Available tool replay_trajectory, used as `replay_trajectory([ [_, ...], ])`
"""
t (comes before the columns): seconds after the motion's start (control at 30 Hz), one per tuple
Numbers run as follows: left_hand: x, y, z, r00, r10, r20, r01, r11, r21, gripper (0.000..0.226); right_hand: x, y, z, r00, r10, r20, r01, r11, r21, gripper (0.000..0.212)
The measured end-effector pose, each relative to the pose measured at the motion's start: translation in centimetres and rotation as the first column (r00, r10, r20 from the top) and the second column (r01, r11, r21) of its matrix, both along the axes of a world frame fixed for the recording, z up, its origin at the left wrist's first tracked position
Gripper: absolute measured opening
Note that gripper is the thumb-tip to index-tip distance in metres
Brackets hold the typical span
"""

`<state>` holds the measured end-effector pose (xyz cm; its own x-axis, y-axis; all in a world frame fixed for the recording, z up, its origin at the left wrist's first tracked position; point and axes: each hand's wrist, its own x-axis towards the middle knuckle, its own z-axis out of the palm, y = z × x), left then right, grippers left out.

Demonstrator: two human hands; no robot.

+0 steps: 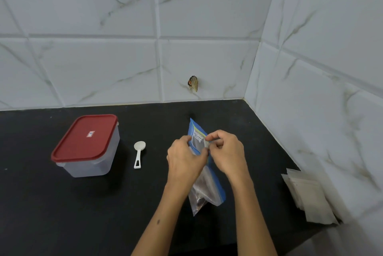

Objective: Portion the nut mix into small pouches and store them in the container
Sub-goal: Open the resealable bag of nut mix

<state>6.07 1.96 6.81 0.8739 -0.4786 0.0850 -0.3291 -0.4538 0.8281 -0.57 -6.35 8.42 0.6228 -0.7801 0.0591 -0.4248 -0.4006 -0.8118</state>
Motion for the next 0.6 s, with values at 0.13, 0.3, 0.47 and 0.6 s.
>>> replay_trajectory([
  [0.13, 0.3, 0.6, 0.5, 0.997, -0.055, -0.048, 0.055, 0.998, -0.009, 0.041, -0.3, 0.4, 0.8, 0.985, 0.104, -0.135, -0.091, 0.991, 0.101, 0.034],
  [0.3, 0.1, 1.6, 0.9, 1.0, -0.024, 0.006, 0.023, 1.0, 0.02, 0.035, -1.4, 0.6, 0.9, 0.977, -0.094, -0.19, 0.083, 0.994, -0.066, 0.034],
  [0.47, 0.2, 2.1, 1.0, 0.999, 0.012, 0.032, -0.013, 1.0, 0.015, 0.028, -1.9, 0.4, 0.5, 0.98, -0.179, -0.086, 0.174, 0.983, -0.057, 0.029],
  [0.6, -0.7, 1.9, 1.0, 0.999, -0.038, -0.024, 0.041, 0.993, 0.112, 0.057, -1.6, 1.3, 0.8, 0.992, 0.027, -0.124, -0.018, 0.997, 0.07, 0.049],
])
